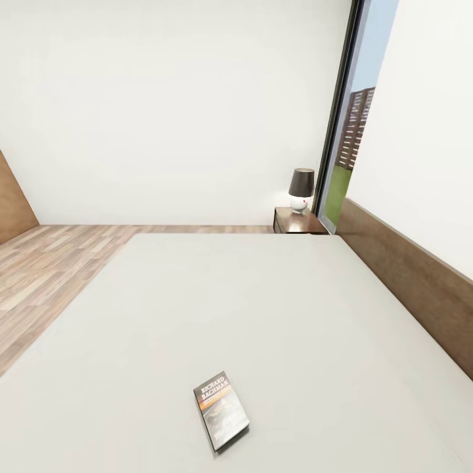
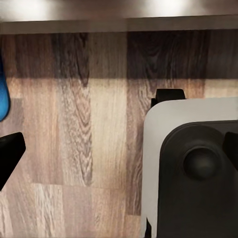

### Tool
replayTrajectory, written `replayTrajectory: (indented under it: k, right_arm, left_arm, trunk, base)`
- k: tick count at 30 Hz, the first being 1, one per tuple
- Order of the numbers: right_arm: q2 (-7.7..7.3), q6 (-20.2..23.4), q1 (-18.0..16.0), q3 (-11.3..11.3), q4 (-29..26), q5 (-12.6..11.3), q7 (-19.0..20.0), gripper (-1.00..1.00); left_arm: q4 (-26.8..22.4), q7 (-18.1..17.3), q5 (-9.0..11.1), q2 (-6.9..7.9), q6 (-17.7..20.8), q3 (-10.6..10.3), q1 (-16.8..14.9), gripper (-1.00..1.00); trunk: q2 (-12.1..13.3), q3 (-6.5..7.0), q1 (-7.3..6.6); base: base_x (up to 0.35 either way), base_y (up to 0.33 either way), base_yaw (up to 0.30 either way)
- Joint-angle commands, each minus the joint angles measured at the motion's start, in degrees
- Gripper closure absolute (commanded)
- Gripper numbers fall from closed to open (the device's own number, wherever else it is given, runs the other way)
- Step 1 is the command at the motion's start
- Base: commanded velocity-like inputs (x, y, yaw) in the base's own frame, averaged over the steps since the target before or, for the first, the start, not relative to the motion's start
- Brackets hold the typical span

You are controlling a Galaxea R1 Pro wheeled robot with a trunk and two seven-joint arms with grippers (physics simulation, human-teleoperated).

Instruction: In the bedroom, move the book from the bed onto either nightstand, and place the two sandals side by side next to the bed.

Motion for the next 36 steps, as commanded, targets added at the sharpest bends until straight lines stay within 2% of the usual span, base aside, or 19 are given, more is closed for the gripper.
replayTrajectory:
  k: [1, 36]
  right_arm:
    - [0.0, -0.2, 0.0, -0.5, -0.1, 0.6, 0.5, -1.0]
    - [0.11, -0.3, -0.1, -0.8, -0.2, 0.6, 1.0, -1.0]
  left_arm:
    - [0.0, 0.2, 0.3, 0.01, -0.1, -0.5, 0.0, -1.0]
    - [0.0, 0.6, 0.3, 0.38, -0.8, -0.4, 0.0, -1.0]
  trunk:
    - [0.0, -0.04, 0.0]
    - [0.0, -0.04, 0.0]
  base:
    - [0.0, 0.0, 0.0]
    - [0.0, 0.0, 0.0]
